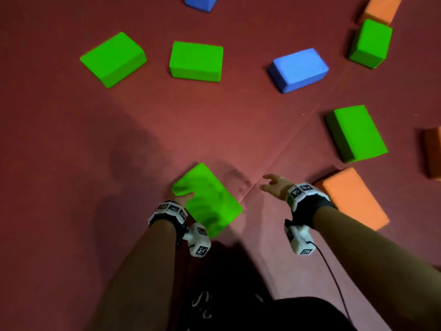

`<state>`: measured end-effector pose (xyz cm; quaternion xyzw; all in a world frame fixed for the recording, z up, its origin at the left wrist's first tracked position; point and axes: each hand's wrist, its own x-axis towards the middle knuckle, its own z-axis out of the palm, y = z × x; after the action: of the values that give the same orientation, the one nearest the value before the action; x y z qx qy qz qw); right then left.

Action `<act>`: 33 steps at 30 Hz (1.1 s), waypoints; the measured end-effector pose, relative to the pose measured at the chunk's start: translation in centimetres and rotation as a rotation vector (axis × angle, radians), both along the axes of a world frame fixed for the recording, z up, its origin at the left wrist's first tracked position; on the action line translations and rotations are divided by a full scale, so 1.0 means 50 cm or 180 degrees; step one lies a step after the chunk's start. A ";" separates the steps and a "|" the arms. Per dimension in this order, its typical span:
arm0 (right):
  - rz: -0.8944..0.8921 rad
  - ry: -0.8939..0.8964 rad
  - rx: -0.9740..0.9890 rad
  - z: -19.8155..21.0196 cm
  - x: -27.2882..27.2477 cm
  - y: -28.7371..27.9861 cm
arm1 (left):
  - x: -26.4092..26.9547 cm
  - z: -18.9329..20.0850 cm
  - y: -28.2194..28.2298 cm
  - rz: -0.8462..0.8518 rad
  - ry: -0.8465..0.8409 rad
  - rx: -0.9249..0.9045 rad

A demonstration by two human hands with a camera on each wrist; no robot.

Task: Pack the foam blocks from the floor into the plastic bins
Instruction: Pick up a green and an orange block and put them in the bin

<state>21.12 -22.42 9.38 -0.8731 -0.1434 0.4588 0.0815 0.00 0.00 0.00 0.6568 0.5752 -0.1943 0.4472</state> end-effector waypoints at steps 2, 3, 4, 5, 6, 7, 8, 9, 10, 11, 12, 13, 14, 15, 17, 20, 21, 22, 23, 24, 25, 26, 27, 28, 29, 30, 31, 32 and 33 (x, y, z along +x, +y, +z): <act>0.0079 -0.0012 -0.0032 -0.047 0.013 0.001 | 0.002 -0.049 -0.007 0.0089 -0.0095 -0.0244; 0.0093 -0.0013 -0.0058 -0.064 0.024 -0.003 | 0.007 -0.085 -0.006 0.0226 -0.0050 -0.0467; 0.0056 0.0010 -0.0109 -0.076 0.033 -0.009 | 0.013 -0.104 -0.010 0.0360 0.0072 -0.0616; 0.0039 0.0019 -0.0122 -0.090 0.041 -0.015 | 0.019 -0.108 -0.020 0.0519 0.0127 -0.0712; 0.0012 0.0018 -0.0146 -0.106 0.047 -0.024 | 0.028 -0.108 -0.029 0.0645 0.0122 -0.0693; -0.0029 0.0002 -0.0144 -0.121 0.057 -0.032 | 0.041 -0.112 -0.032 0.0721 0.0158 -0.0604; -0.0068 -0.0046 -0.0155 -0.134 0.067 -0.039 | 0.058 -0.110 -0.034 0.0691 0.0240 -0.0402; -0.0118 -0.0085 -0.0152 -0.144 0.077 -0.047 | 0.077 -0.104 -0.040 0.0672 0.0267 -0.0253; -0.0158 -0.0136 -0.0156 -0.153 0.084 -0.056 | 0.098 -0.102 -0.046 0.0656 0.0233 -0.0180; -0.0207 -0.0190 -0.0147 -0.158 0.090 -0.067 | 0.118 -0.111 -0.052 0.0745 0.0108 -0.0190; -0.0244 -0.0231 -0.0159 -0.164 0.094 -0.077 | 0.137 -0.114 -0.058 0.0765 0.0021 -0.0158; -0.0276 -0.0255 -0.0167 -0.168 0.097 -0.089 | 0.151 -0.112 -0.063 0.0830 -0.0082 -0.0117; -0.0310 -0.0278 -0.0177 -0.175 0.101 -0.104 | 0.162 -0.117 -0.065 0.0815 -0.0097 -0.0151; -0.0364 -0.0290 -0.0179 -0.181 0.104 -0.119 | 0.168 -0.130 -0.067 0.0767 -0.0109 -0.0245; -0.0479 -0.0311 -0.0171 -0.190 0.110 -0.149 | 0.188 -0.149 -0.075 0.0644 -0.0247 -0.0269; -0.0729 -0.0354 -0.0151 -0.203 0.129 -0.207 | 0.235 -0.162 -0.111 0.0415 -0.0573 -0.0428; -0.0814 -0.0391 -0.0132 -0.204 0.138 -0.229 | 0.255 -0.139 -0.136 0.0346 -0.0479 -0.0513; -0.0895 -0.0473 -0.0088 -0.205 0.149 -0.249 | 0.276 -0.134 -0.158 0.0213 -0.0357 -0.0572; -0.0976 -0.0606 -0.0022 -0.207 0.161 -0.271 | 0.305 -0.123 -0.178 0.0365 -0.0412 -0.0454; -0.1053 -0.0785 0.0060 -0.208 0.174 -0.294 | 0.331 -0.124 -0.191 0.0217 -0.0453 -0.0544; -0.1136 -0.0964 0.0123 -0.208 0.187 -0.314 | 0.351 -0.111 -0.202 0.0636 -0.0521 -0.0886; -0.1259 -0.1143 0.0157 -0.207 0.200 -0.339 | 0.371 -0.134 -0.212 0.0464 -0.0433 -0.0711; -0.1398 -0.1294 0.0161 -0.208 0.214 -0.366 | 0.392 -0.131 -0.226 0.0319 -0.0425 -0.0721; -0.1488 -0.1437 0.0131 -0.210 0.227 -0.388 | 0.408 -0.128 -0.236 0.0204 -0.0463 -0.0721; -0.1569 -0.1573 0.0059 -0.215 0.241 -0.415 | 0.428 -0.121 -0.252 0.0089 -0.0527 -0.0672; -0.1611 -0.1677 -0.0055 -0.221 0.253 -0.443 | 0.449 -0.128 -0.264 -0.0045 -0.0561 -0.0641; -0.1629 -0.1728 -0.0210 -0.227 0.263 -0.467 | 0.466 -0.129 -0.275 -0.0062 -0.0596 -0.0650; -0.1656 -0.1735 -0.0359 -0.235 0.273 -0.491 | 0.482 -0.131 -0.283 -0.0112 -0.0615 -0.0688; -0.1701 -0.1691 -0.0461 -0.242 0.279 -0.514 | 0.493 -0.133 -0.291 -0.0152 -0.0683 -0.0719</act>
<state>35.05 -48.12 -2.71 -0.9717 0.1059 0.1880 0.0963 24.67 -14.55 -6.65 0.6328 0.4829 -0.1970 0.5723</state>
